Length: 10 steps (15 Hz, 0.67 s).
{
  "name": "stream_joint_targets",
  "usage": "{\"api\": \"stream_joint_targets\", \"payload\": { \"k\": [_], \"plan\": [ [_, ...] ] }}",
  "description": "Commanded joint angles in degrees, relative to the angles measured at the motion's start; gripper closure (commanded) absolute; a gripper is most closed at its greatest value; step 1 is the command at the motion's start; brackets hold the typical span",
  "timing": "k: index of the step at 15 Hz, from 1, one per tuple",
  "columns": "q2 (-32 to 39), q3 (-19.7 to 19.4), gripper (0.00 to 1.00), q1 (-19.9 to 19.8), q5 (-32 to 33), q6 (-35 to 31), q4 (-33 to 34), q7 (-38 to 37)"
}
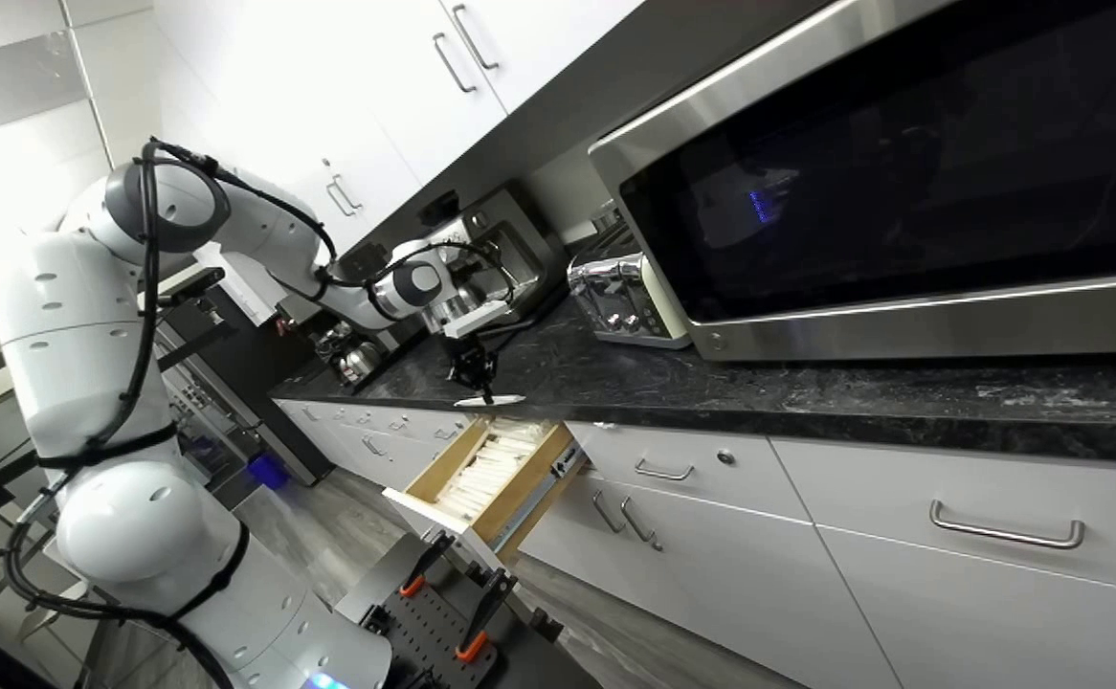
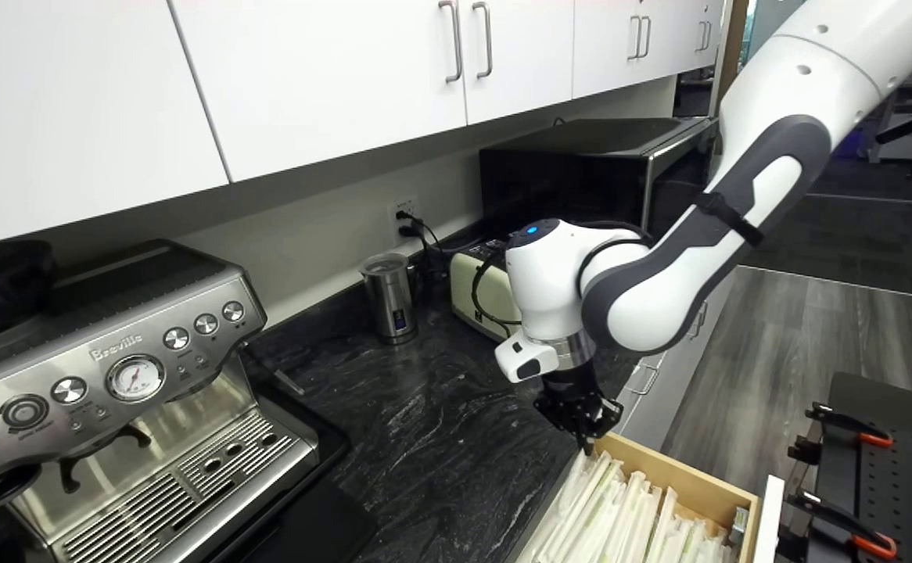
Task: Put the straw on the counter in the drawer
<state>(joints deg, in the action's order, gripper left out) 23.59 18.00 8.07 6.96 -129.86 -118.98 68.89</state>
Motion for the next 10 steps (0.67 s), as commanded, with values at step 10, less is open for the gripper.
{"api": "stream_joint_targets", "payload": {
  "k": [10],
  "plan": [
    [-26.09,4.59,0.71,3.59,-23.45,-19.81,-34.27,18.71]
  ]
}}
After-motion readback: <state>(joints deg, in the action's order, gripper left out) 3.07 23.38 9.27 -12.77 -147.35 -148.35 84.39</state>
